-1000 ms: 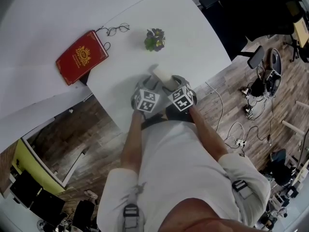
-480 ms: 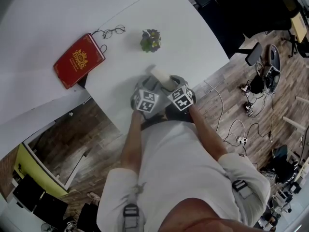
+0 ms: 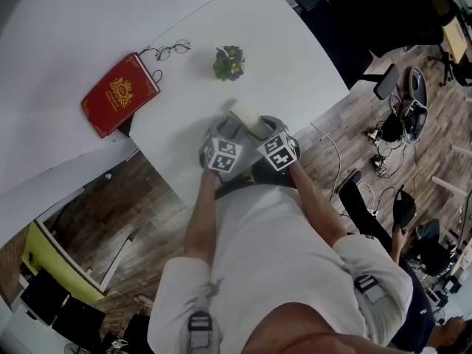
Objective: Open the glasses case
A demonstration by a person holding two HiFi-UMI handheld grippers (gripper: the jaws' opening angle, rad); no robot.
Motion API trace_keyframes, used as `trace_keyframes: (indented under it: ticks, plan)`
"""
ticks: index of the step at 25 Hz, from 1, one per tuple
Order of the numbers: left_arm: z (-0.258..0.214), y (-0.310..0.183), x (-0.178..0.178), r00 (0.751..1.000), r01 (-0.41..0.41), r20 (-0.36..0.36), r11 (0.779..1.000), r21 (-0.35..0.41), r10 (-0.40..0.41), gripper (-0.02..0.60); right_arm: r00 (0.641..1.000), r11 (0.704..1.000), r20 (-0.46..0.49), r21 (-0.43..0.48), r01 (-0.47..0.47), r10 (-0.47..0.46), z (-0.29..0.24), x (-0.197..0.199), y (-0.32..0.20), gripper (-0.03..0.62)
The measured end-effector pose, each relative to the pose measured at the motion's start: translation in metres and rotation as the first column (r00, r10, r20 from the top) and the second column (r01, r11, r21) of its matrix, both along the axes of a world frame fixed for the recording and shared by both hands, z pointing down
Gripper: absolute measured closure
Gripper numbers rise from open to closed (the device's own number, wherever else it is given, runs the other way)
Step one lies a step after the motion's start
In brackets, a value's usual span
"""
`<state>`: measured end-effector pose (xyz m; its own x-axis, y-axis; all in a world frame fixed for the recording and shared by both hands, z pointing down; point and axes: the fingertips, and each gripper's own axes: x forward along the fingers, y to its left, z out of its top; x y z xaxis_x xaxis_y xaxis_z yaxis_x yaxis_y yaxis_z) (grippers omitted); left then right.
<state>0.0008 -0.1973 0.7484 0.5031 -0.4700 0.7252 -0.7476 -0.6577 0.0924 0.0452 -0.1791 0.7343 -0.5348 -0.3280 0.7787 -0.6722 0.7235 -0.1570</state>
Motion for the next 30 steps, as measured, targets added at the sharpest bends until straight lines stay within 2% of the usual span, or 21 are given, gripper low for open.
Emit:
trace_keyframes:
  ticks: [21,30]
  plan:
    - [0.004,0.0,0.0,1.0,-0.001,-0.014,1.0,-0.003,0.001,0.396,0.999,0.999,0.038,0.022,-0.034,0.033,-0.014,0.008,-0.006,0.388]
    - [0.004,0.002,0.0,1.0,-0.007,-0.009,1.0,-0.012,0.007,0.396,0.998,0.998,0.046,0.048,-0.051,0.049,-0.024,0.012,-0.012,0.457]
